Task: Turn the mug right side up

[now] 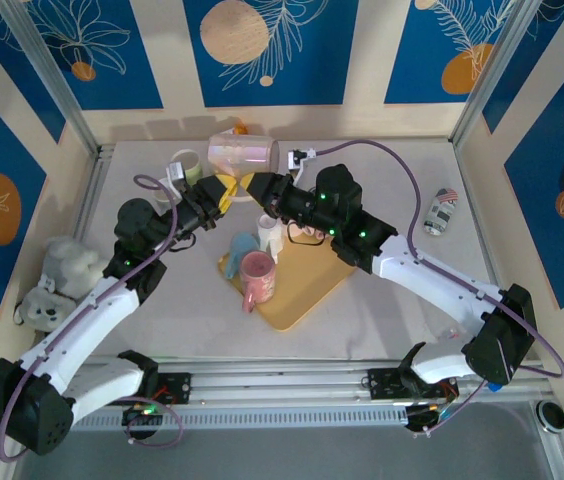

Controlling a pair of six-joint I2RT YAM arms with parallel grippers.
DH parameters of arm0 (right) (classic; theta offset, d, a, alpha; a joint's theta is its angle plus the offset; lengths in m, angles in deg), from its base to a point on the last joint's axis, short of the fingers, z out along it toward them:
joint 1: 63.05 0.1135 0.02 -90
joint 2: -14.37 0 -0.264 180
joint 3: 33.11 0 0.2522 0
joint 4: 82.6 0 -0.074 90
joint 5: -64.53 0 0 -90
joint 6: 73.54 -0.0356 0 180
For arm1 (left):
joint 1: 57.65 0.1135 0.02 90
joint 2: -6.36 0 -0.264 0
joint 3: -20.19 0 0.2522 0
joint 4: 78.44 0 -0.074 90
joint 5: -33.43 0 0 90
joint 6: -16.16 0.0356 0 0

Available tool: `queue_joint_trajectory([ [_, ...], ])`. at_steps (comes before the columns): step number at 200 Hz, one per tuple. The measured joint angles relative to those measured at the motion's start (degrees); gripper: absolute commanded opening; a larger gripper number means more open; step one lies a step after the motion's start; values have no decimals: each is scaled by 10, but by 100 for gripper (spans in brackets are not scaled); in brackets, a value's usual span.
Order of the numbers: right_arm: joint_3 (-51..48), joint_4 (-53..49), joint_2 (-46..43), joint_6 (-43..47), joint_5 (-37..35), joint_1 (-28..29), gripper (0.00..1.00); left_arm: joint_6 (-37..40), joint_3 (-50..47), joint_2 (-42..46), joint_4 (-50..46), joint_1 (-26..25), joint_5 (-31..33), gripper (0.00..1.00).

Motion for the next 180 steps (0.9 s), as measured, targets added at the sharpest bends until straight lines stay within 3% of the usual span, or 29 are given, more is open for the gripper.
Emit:
queue_joint_trajectory([
  [102, 0, 9, 1, 21, 0, 0, 52, 42, 0, -10, 25, -1, 6, 0],
  [146, 0, 0, -1, 40, 0, 0, 59, 77, 1, -10, 18, -1, 6, 0],
  [180, 0, -59, -18, 71, -2, -3, 60, 135, 9, 7, -45, -1, 10, 0],
])
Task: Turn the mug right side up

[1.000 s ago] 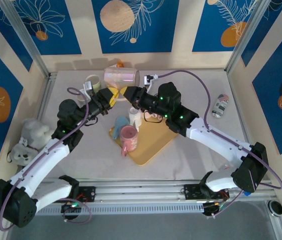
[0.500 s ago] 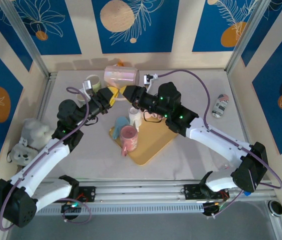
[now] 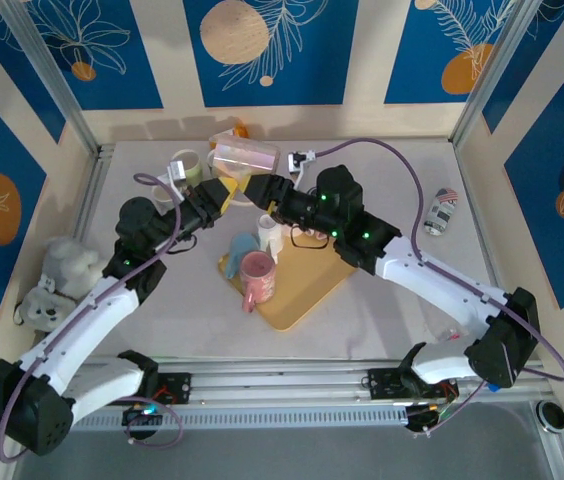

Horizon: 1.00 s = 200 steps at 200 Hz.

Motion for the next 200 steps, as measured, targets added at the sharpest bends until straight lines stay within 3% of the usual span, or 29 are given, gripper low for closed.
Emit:
queue_joint_trajectory([
  [66, 1, -177, -100, 96, -69, -10, 59, 154, 57, 37, -205, 0, 24, 0],
  [123, 7, -329, -109, 164, -124, -16, 59, 311, 124, 39, -413, 2, 76, 0],
  [162, 7, -362, -101, 179, -134, -23, 58, 417, 173, 32, -543, 4, 144, 0],
  [200, 13, -383, -70, 189, -137, -27, 58, 496, 184, -4, -603, 5, 209, 0],
])
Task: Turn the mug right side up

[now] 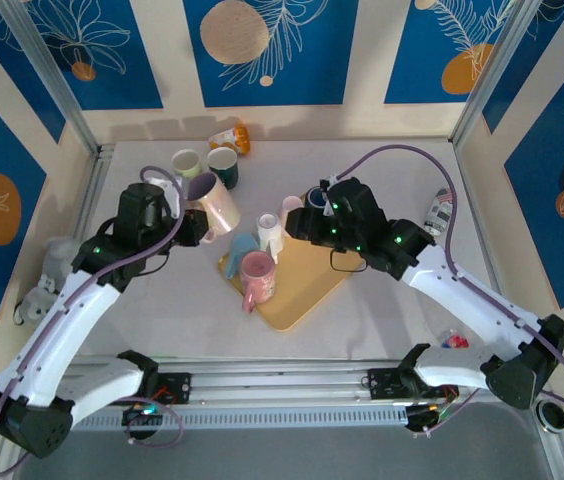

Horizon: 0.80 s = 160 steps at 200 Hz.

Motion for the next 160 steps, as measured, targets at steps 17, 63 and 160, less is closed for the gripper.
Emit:
queue_joint_trajectory([
  [17, 10, -11, 14, 7, -1, -3, 58, 25, 0, -24, -14, 3, 23, 0],
  [63, 24, -23, 32, 25, -2, -8, 56, 74, -6, -89, 13, 17, 77, 0],
  [160, 24, -30, 49, 31, -2, -8, 55, 193, -49, -221, 224, 103, 81, 0],
])
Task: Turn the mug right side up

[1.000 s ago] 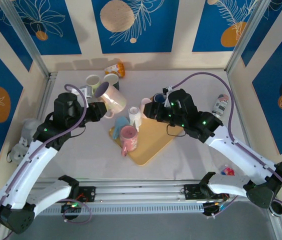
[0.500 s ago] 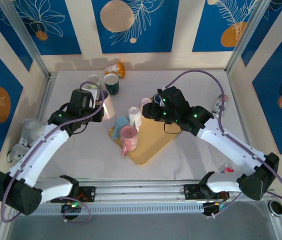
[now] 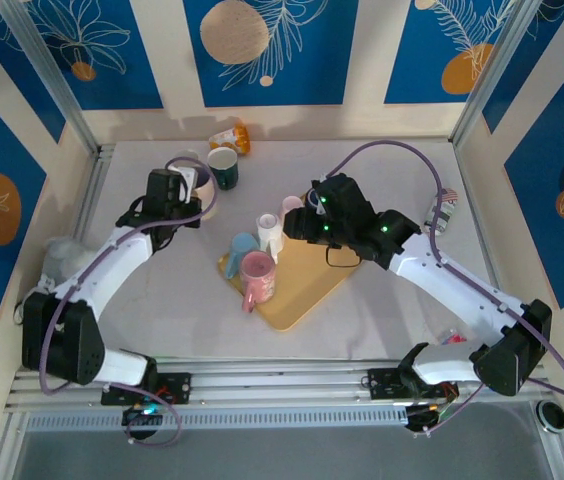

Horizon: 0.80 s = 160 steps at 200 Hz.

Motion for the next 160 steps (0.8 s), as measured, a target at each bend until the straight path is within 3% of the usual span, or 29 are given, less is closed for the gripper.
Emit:
queue_joint_trajectory([
  [90, 0, -4, 0, 19, -6, -4, 55, 61, -26, -99, 127, 21, -98, 0],
  [160, 0, -4, 6, 38, 1, -6, 55, 80, -33, -131, 170, 28, -104, 0],
])
